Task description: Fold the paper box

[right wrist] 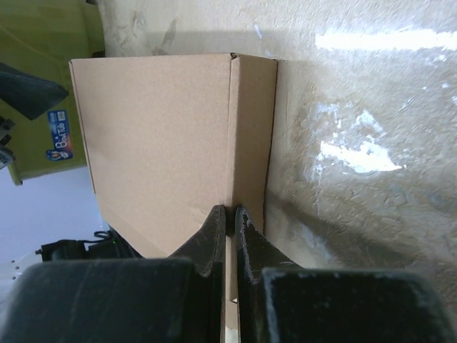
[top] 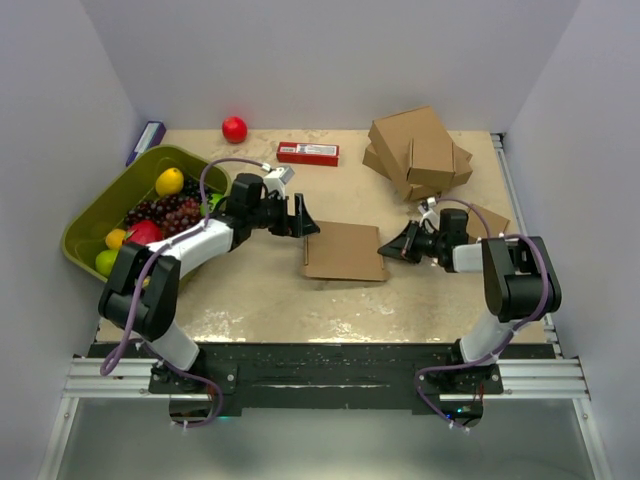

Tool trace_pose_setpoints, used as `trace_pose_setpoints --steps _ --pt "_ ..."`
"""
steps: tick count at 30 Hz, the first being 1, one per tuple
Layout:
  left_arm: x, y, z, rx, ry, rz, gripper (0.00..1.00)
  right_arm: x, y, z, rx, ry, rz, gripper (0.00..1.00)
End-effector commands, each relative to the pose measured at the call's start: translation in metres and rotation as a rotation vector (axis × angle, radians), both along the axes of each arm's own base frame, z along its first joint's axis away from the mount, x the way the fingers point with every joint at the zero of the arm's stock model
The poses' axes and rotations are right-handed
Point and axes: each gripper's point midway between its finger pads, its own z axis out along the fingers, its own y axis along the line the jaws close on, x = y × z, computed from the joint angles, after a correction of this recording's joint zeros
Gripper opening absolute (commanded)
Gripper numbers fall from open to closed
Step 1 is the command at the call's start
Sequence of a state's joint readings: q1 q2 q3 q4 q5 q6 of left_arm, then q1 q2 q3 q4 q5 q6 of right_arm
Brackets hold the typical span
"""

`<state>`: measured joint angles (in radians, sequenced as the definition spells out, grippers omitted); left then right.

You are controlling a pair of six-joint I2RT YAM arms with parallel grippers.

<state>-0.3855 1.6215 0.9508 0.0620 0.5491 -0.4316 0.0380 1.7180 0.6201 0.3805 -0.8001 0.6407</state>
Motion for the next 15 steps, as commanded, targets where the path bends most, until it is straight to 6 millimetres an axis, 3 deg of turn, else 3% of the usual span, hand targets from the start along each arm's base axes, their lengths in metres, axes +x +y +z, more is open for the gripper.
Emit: trace_pose_setpoints --steps 1,15 --pt "0.002 -0.001 0.004 -0.033 -0.002 0.0 0.88 -0.003 0.005 0.024 0.06 -0.037 0.018 0.0" --pt "-0.008 -0.004 -0.008 -0.065 0.064 -0.01 0.88 -0.003 0.005 0.034 0.078 -0.055 0.015 0.0"
